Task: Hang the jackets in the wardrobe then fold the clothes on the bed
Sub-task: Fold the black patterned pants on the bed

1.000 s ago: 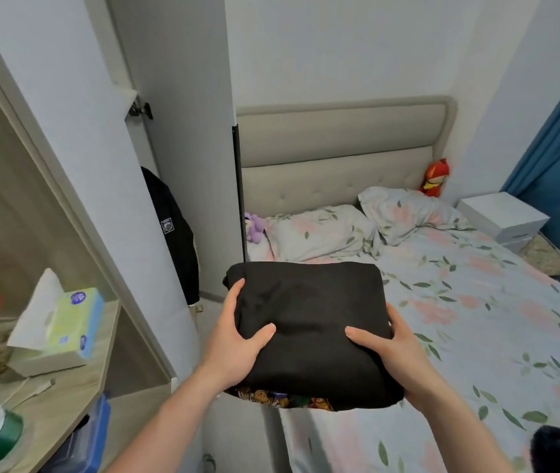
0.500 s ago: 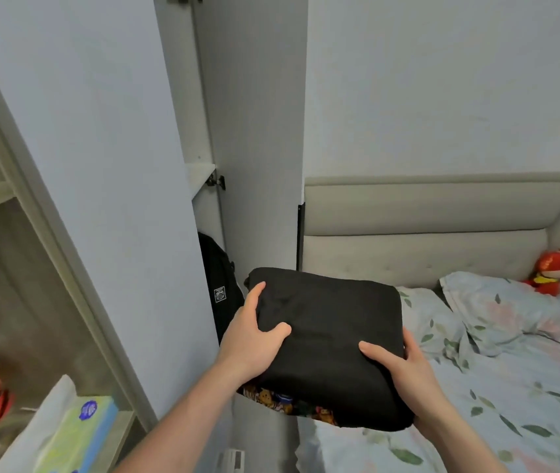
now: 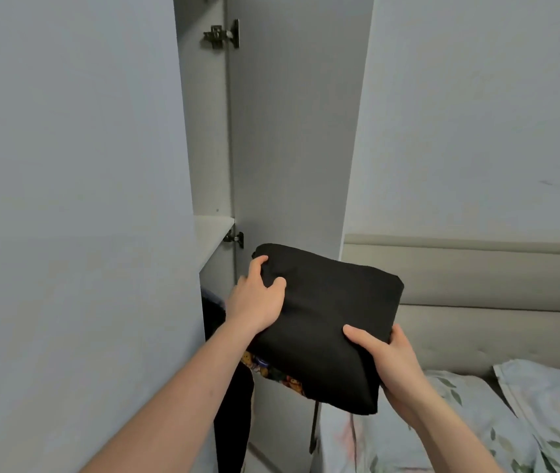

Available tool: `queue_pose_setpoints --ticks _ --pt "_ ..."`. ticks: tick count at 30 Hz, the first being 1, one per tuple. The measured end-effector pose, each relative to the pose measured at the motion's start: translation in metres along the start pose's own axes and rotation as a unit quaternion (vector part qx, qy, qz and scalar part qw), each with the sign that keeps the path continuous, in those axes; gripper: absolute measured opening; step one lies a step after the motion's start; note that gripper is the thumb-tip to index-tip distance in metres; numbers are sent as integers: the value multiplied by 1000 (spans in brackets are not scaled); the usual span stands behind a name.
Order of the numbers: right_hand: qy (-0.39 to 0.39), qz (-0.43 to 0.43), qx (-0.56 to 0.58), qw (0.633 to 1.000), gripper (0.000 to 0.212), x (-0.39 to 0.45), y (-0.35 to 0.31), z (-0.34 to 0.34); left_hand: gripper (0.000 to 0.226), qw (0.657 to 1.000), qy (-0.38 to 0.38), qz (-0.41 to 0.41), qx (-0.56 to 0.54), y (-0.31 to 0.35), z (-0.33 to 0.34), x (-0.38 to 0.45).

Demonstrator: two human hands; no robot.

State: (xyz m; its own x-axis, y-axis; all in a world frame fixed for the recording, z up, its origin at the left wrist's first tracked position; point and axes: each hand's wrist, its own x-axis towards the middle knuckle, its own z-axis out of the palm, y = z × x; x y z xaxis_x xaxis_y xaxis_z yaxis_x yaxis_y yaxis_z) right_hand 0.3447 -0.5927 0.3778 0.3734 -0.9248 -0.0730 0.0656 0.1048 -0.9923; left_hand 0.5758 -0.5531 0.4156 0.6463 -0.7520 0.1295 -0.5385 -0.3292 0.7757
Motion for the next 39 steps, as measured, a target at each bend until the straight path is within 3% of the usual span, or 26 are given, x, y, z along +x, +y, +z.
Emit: queue_pose_setpoints --ticks 17,25,31,39 --pt "-101 -87 47 990 75 212 -55 116 49 978 193 -13 82 35 -44 221" --pt "-206 -100 57 972 68 301 -66 183 48 948 275 -102 123 24 -60 306" --pt "-260 -83 74 959 69 345 -67 233 49 928 277 -165 188 23 -85 349" --pt "-303 -51 93 947 62 384 -68 282 50 906 310 -234 168 5 -113 382"
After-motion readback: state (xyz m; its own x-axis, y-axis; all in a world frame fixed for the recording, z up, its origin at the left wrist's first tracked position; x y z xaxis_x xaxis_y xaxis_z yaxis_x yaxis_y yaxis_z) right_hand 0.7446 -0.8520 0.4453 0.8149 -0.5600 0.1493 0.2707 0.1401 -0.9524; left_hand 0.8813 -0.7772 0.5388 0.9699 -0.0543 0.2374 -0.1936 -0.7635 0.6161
